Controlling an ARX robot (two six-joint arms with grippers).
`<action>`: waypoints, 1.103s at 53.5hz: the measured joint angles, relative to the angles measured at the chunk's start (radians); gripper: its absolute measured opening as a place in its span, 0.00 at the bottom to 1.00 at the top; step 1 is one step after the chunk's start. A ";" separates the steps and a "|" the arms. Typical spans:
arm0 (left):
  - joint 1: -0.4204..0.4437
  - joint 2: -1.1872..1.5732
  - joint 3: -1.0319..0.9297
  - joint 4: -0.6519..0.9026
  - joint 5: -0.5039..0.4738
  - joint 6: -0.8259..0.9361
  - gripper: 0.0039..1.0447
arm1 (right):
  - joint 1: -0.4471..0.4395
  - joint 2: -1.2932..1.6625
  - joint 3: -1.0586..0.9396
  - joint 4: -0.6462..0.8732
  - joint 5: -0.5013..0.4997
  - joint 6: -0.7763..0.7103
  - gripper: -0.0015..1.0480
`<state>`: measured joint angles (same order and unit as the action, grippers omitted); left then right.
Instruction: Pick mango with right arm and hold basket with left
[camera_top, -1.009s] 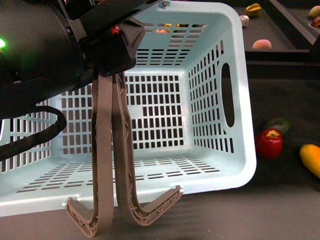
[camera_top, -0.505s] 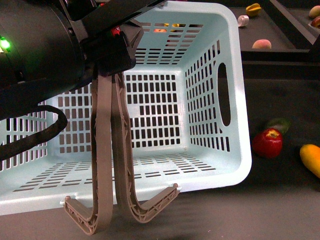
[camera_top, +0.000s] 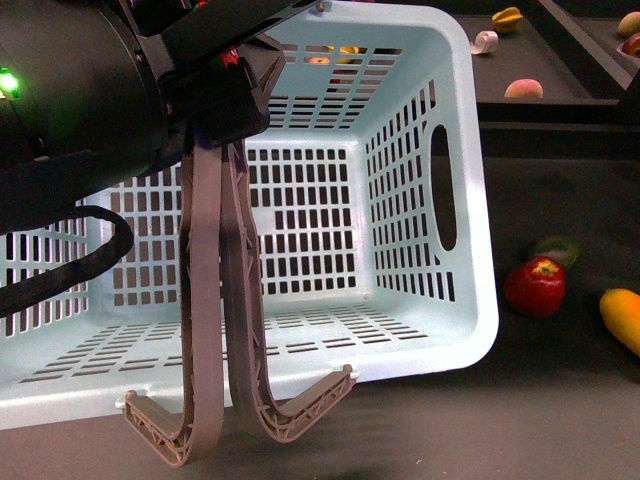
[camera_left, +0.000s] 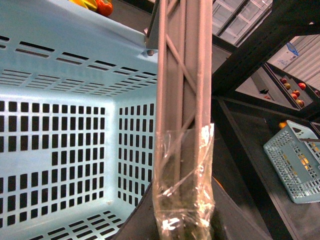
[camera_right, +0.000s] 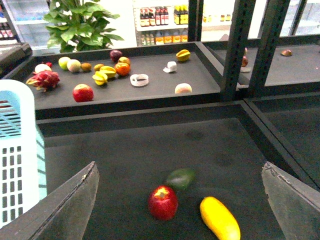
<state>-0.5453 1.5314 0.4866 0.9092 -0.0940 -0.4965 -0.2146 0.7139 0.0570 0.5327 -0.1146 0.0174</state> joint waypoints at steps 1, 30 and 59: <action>0.000 0.000 0.000 0.000 0.000 0.000 0.07 | -0.011 0.047 0.009 0.031 -0.008 -0.005 0.92; 0.000 0.000 0.002 0.000 0.000 0.002 0.07 | -0.151 1.312 0.414 0.427 0.007 -0.189 0.92; 0.000 0.000 0.003 0.000 0.000 0.002 0.07 | -0.185 1.821 0.920 0.129 0.093 -0.205 0.92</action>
<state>-0.5453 1.5314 0.4892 0.9092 -0.0944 -0.4946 -0.3996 2.5347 0.9768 0.6613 -0.0219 -0.1879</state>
